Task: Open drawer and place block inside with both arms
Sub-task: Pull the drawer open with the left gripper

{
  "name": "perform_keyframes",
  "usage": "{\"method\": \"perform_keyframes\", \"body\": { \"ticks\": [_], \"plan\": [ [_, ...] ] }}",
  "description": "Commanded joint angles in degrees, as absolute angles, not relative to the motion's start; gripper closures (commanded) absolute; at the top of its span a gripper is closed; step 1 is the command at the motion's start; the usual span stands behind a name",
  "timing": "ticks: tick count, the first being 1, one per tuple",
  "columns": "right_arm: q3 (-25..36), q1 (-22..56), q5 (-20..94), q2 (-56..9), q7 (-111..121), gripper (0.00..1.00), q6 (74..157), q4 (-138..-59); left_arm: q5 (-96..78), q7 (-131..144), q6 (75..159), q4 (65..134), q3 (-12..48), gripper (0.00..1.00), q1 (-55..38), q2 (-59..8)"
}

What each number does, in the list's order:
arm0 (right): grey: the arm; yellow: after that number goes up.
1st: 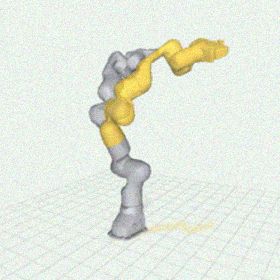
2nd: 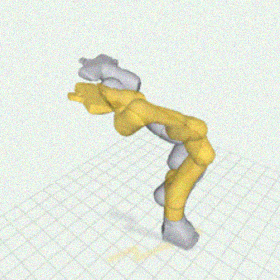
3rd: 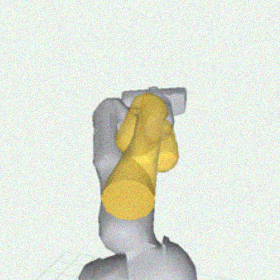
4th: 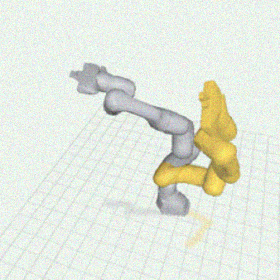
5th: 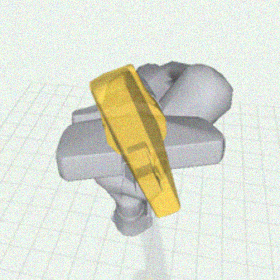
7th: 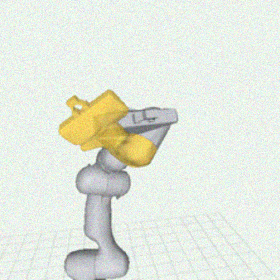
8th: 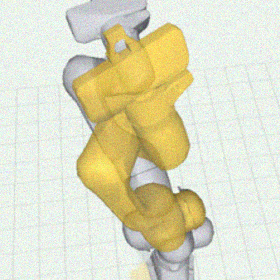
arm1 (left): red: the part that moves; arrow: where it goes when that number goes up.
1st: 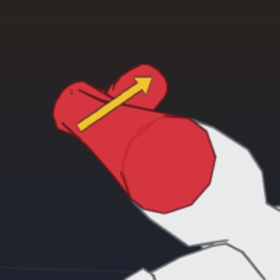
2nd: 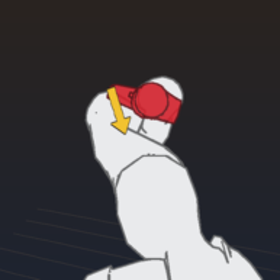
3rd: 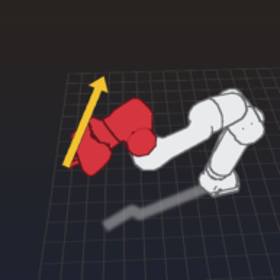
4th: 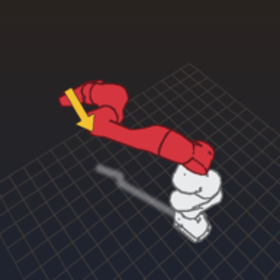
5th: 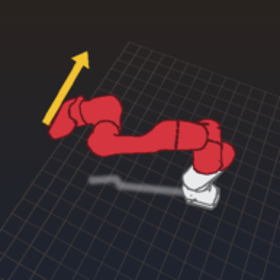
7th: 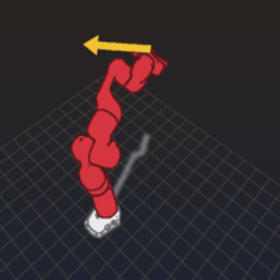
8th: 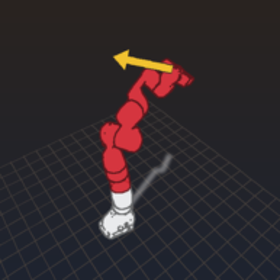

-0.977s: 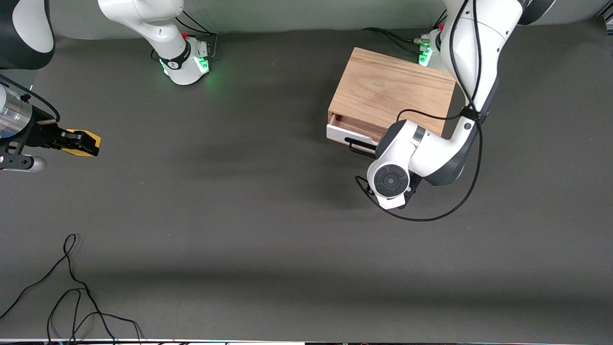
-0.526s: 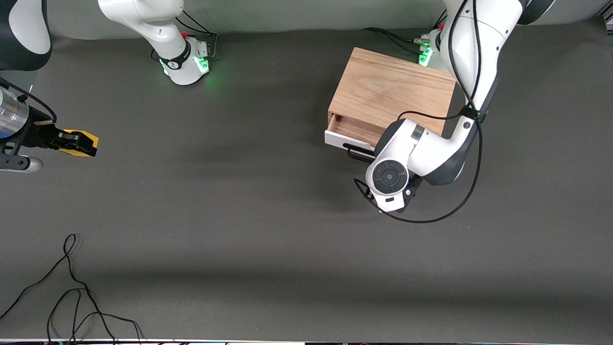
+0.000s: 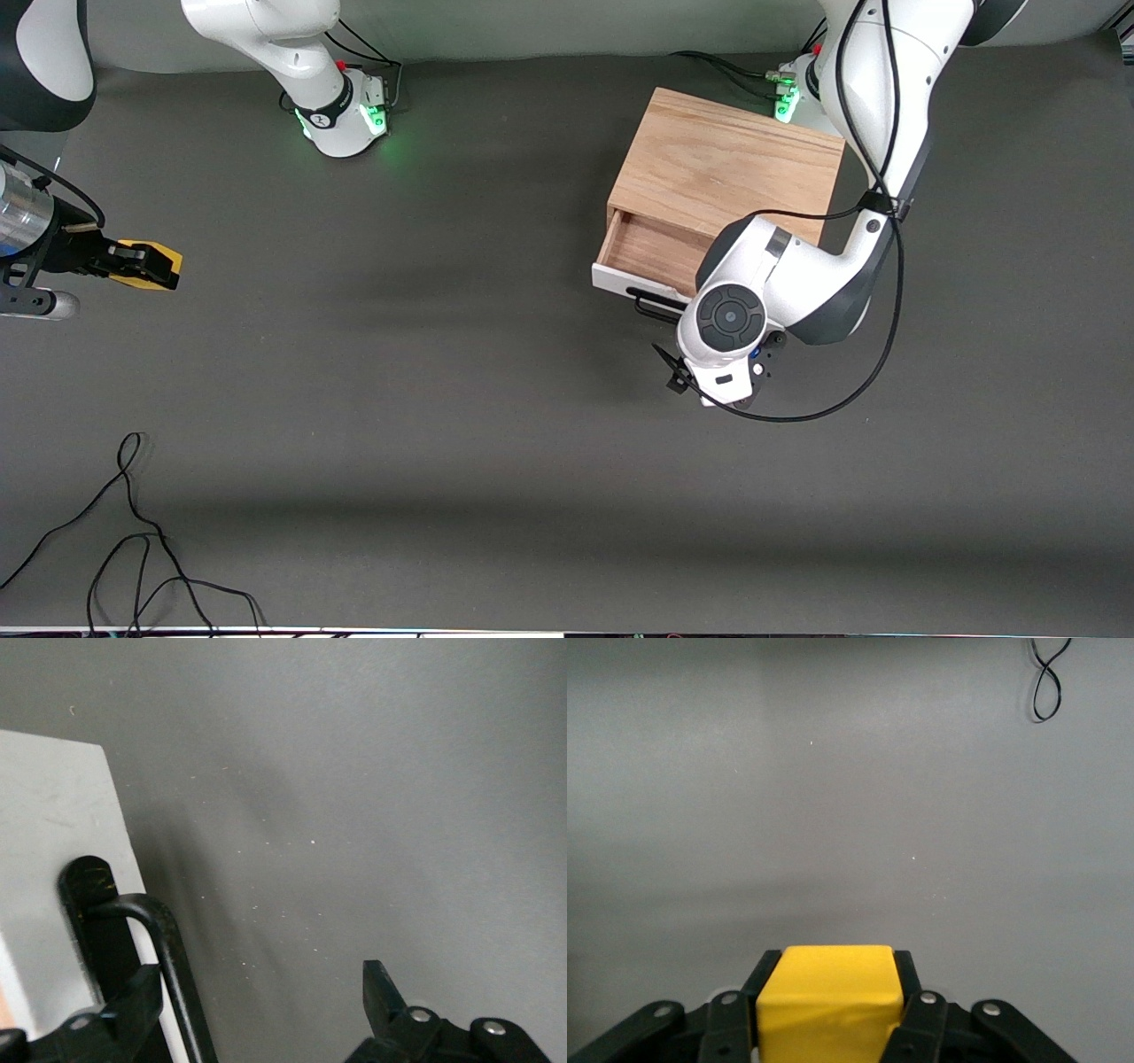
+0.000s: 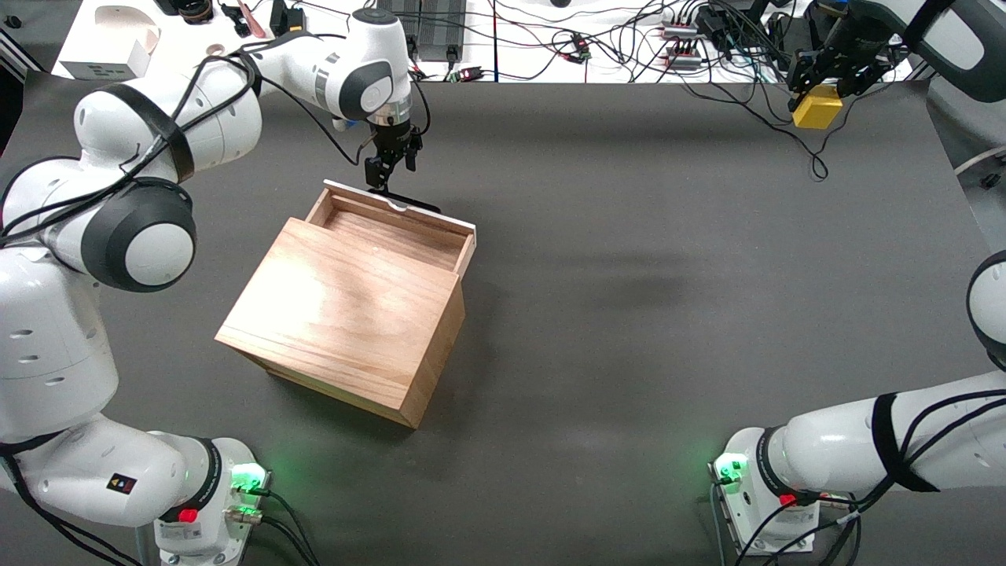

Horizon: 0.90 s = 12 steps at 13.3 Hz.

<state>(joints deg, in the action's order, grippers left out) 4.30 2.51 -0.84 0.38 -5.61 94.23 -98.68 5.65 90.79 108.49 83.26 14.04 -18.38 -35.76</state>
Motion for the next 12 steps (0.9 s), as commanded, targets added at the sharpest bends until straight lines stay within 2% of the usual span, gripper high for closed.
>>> {"method": "perform_keyframes", "body": {
  "ticks": [1,4,9,12],
  "plan": [
    [4.6,2.6,-1.9,-0.3,-5.7,0.64,93.3,-97.0,6.5,90.6,108.1,80.9,13.6,0.0,-19.0,-36.4],
    [4.7,2.7,-1.9,-0.3,-5.5,0.64,93.3,-97.0,6.6,90.8,104.1,79.5,13.6,0.0,-18.9,-34.8],
    [4.7,2.6,-1.9,-0.4,-5.5,0.64,93.5,-97.2,6.5,88.1,85.7,64.5,13.4,0.0,-17.4,-31.1],
    [4.3,3.3,-1.6,0.1,-6.3,0.64,93.5,-97.5,6.0,74.5,79.2,63.5,13.5,0.0,-13.1,-24.6]
  ]
}}
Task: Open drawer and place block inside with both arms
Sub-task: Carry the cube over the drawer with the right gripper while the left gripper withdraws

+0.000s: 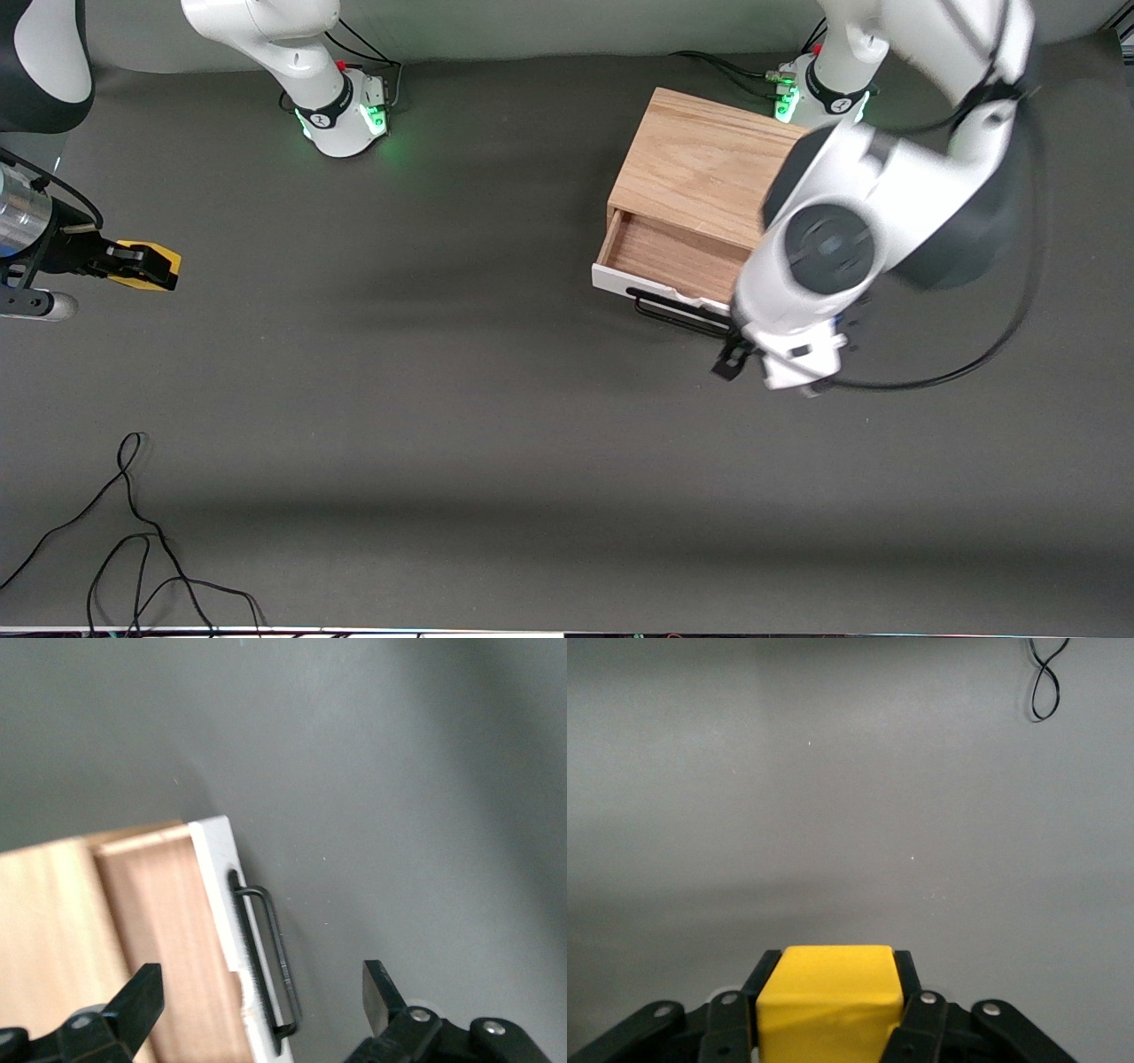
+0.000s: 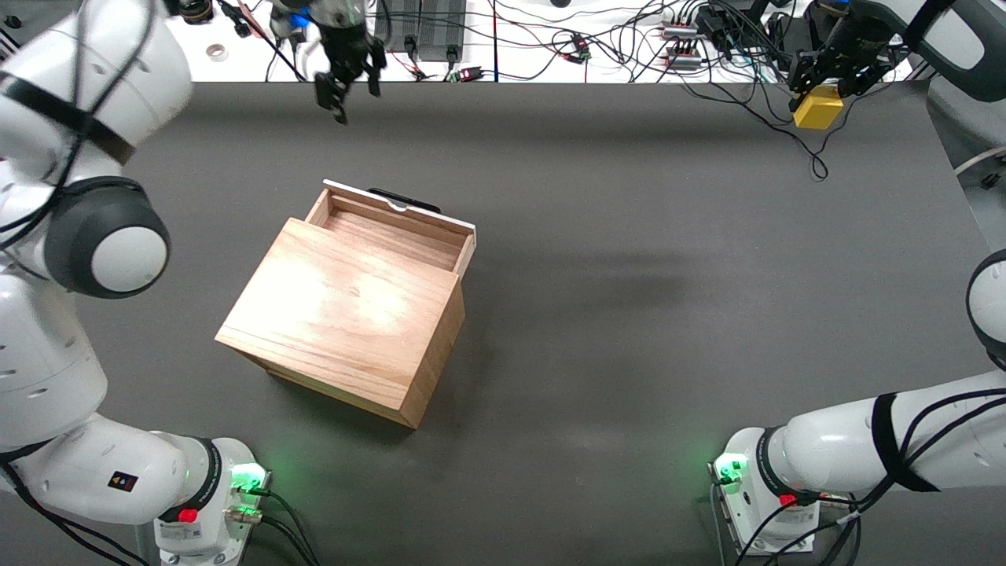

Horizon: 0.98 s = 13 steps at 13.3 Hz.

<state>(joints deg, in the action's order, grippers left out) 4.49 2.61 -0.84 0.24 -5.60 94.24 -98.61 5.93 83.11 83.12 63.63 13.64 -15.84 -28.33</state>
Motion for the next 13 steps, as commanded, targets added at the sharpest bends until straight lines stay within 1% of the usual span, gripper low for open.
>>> {"method": "perform_keyframes", "body": {
  "ticks": [1,4,5,6,8,9,11,12,13],
  "plan": [
    [4.0,3.9,-1.1,0.3,-7.4,0.64,93.5,-97.5,5.5,67.5,77.0,63.5,13.8,0.0,-10.8,-23.2],
    [4.0,13.1,-1.1,0.4,-20.0,0.64,93.6,-97.5,0.4,46.7,73.7,63.5,13.7,0.0,-1.8,-18.8],
    [4.0,16.1,-1.0,0.4,-24.0,0.64,93.8,-97.4,-0.3,38.2,71.9,63.5,13.9,0.0,1.5,-18.3],
    [4.0,18.6,0.1,0.3,-27.5,0.64,94.0,-97.2,0.3,28.3,71.0,63.5,13.5,0.0,2.7,-17.7],
    [4.0,22.9,2.5,-0.4,-35.0,0.64,95.3,-96.8,3.1,14.5,71.4,63.5,13.4,0.0,3.4,-16.5],
    [3.9,26.3,2.2,-1.2,-39.5,0.64,96.4,-96.5,5.4,10.4,71.4,63.5,13.8,0.0,3.2,-16.4],
    [4.0,32.9,1.8,-4.4,-47.0,0.64,97.3,-94.1,6.9,6.8,72.0,64.9,14.0,0.0,2.3,-15.5],
    [4.0,35.6,1.8,-6.5,-51.1,0.64,97.3,-92.0,6.9,6.9,72.7,67.0,14.0,0.0,2.1,-14.1],
    [4.0,38.0,1.8,-9.2,-55.5,0.64,97.3,-88.8,7.2,6.9,75.2,71.7,14.0,0.0,1.2,-11.0]
  ]
}}
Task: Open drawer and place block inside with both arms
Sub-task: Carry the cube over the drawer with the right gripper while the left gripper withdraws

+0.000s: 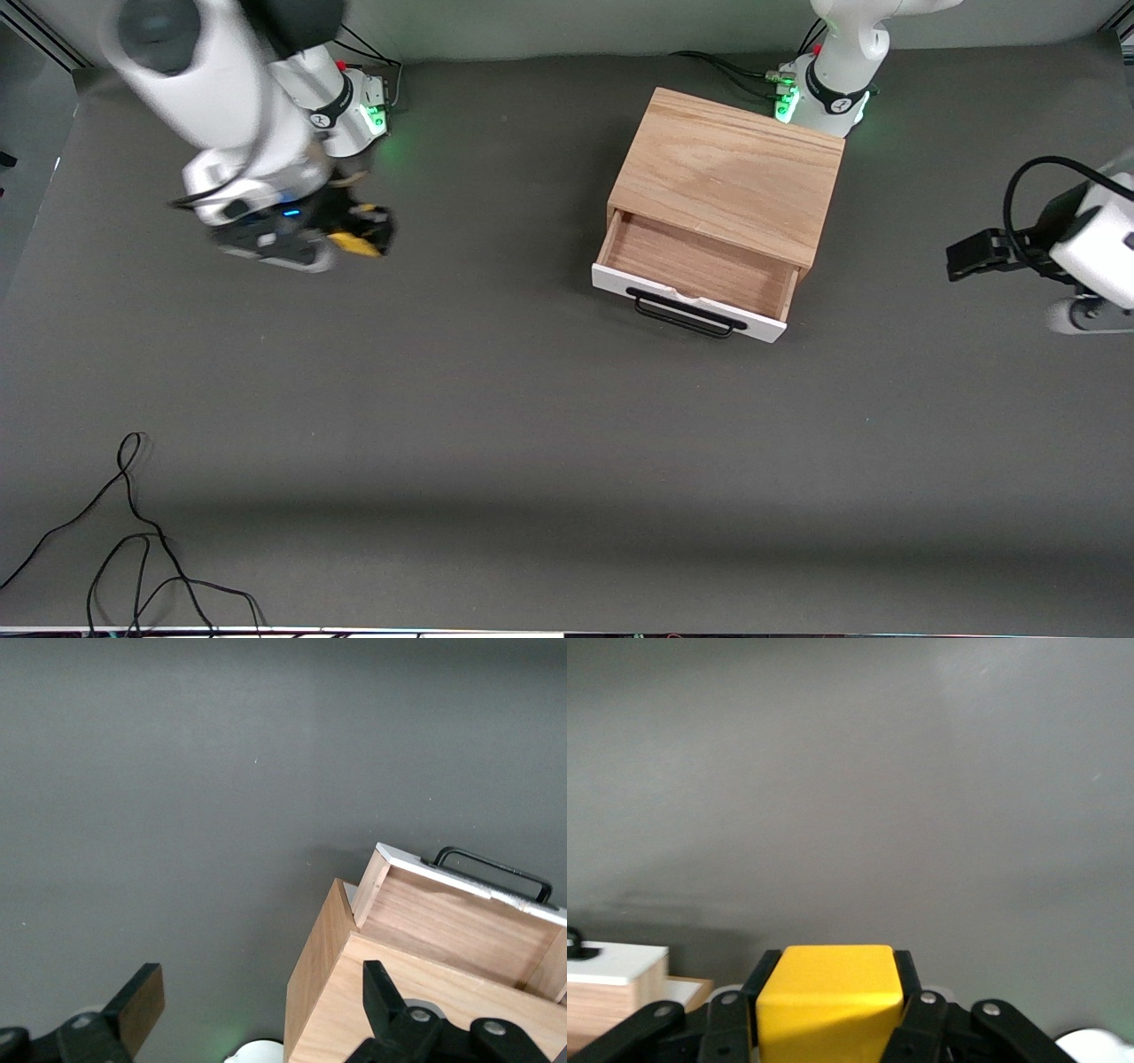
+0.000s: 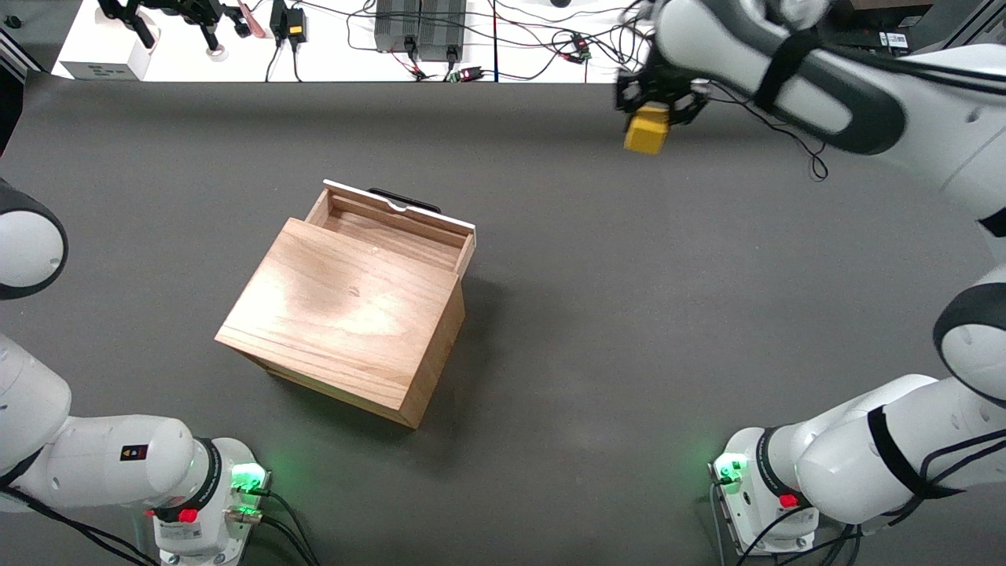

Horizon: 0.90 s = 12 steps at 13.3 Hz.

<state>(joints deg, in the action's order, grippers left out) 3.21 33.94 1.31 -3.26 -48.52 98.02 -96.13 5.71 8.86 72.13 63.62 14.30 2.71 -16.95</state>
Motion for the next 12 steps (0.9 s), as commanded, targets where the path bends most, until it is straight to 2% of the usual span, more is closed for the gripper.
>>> {"method": "perform_keyframes", "body": {
  "ticks": [1,3,4,8,12],
  "plan": [
    [4.0,39.8,1.8,-12.4,-58.9,0.65,97.3,-85.1,8.0,6.9,80.6,78.8,14.0,0.0,-0.2,-6.6],
    [3.9,43.2,2.3,-18.2,-64.9,0.66,97.3,-79.0,8.9,7.3,89.7,92.8,14.1,0.0,-1.2,2.5],
    [3.9,45.2,2.3,-20.8,-68.1,0.66,97.3,-77.2,8.6,7.6,90.6,96.3,14.1,0.0,-1.2,4.9],
    [3.9,50.4,2.2,-31.4,-77.8,0.68,100.7,-67.3,5.3,6.8,91.8,97.4,13.0,0.0,-0.4,5.4],
    [4.0,54.7,1.9,-36.6,-85.0,0.68,107.1,-65.2,3.4,0.8,93.8,97.6,8.1,0.0,-0.4,5.4]
  ]
}}
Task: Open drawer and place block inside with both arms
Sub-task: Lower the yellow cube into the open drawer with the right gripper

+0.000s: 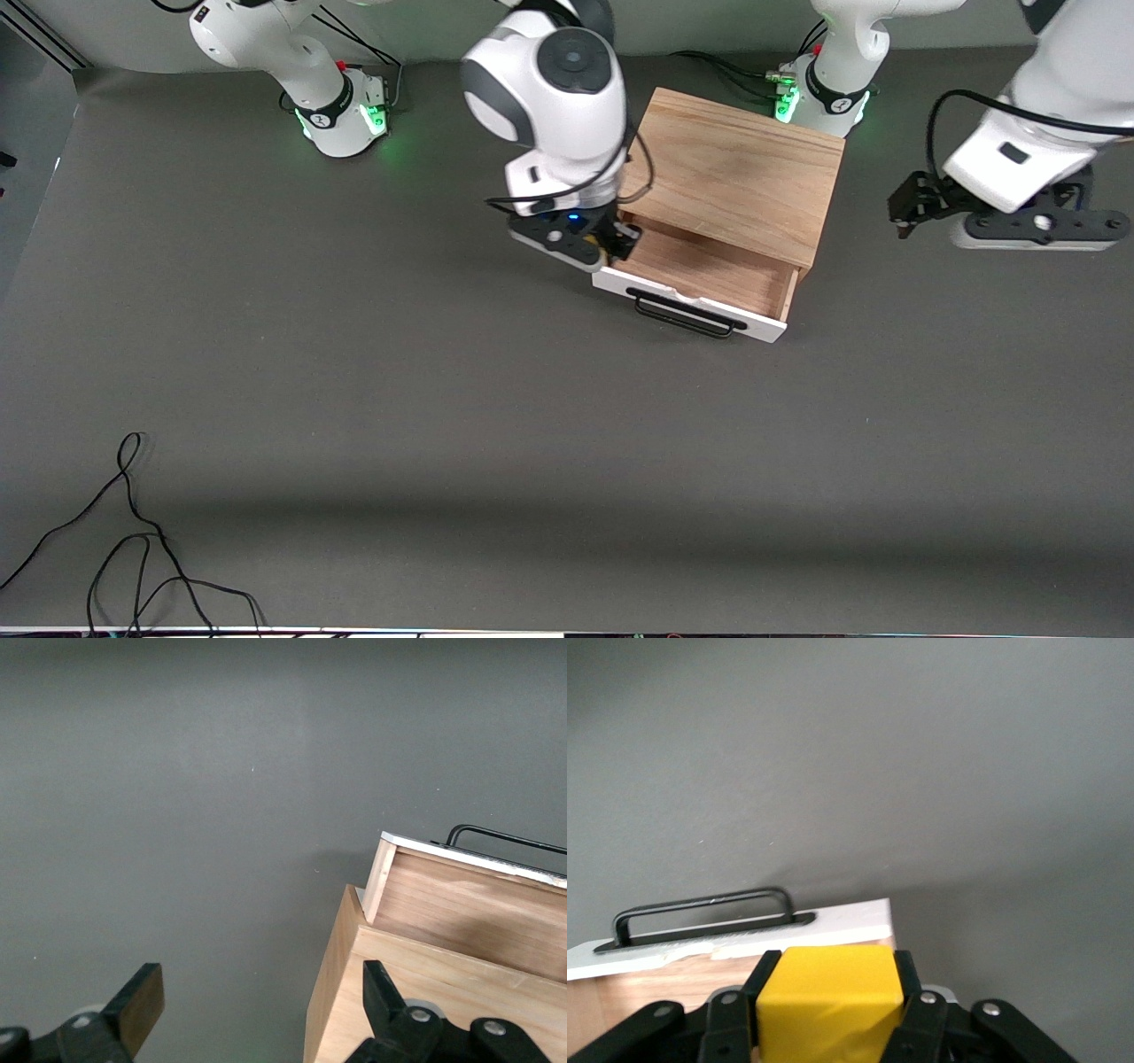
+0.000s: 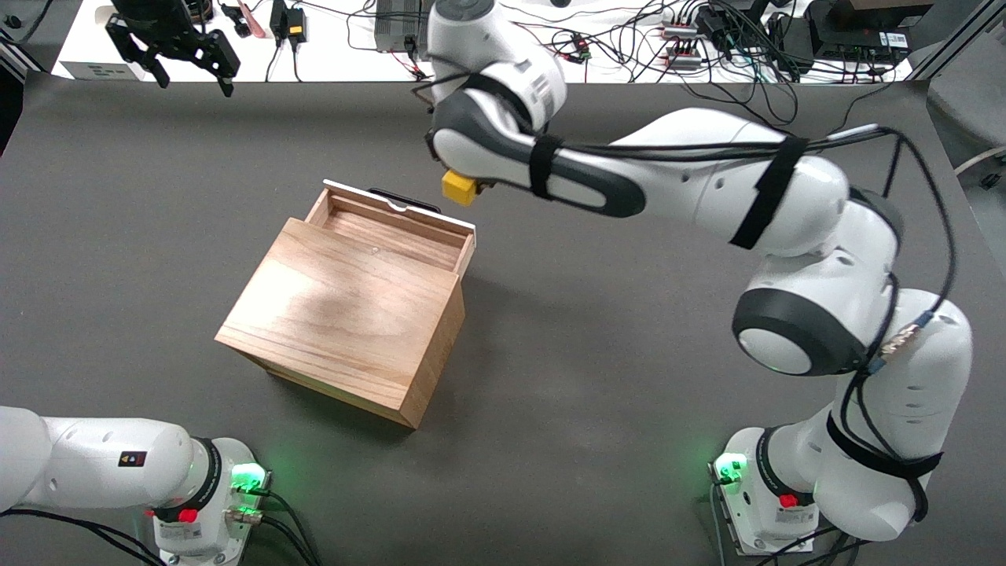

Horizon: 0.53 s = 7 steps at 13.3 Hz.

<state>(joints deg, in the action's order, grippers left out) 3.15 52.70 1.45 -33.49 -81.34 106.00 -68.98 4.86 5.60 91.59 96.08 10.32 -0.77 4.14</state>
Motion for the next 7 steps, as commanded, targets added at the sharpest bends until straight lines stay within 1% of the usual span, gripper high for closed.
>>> {"method": "perform_keyframes", "body": {
  "ticks": [1,3,7],
  "plan": [
    [4.0,55.5,1.8,-37.5,-85.9,0.68,108.1,-65.0,2.6,-3.0,94.1,97.6,6.3,0.0,-0.4,5.4],
    [4.0,56.3,1.8,-39.9,-86.1,0.68,109.0,-64.2,0.8,-4.3,94.4,97.6,3.6,0.0,-0.5,5.3],
    [4.0,56.7,1.7,-44.1,-85.6,0.68,111.4,-63.3,1.1,-4.1,93.7,97.3,3.5,0.0,-0.8,5.3]
  ]
}}
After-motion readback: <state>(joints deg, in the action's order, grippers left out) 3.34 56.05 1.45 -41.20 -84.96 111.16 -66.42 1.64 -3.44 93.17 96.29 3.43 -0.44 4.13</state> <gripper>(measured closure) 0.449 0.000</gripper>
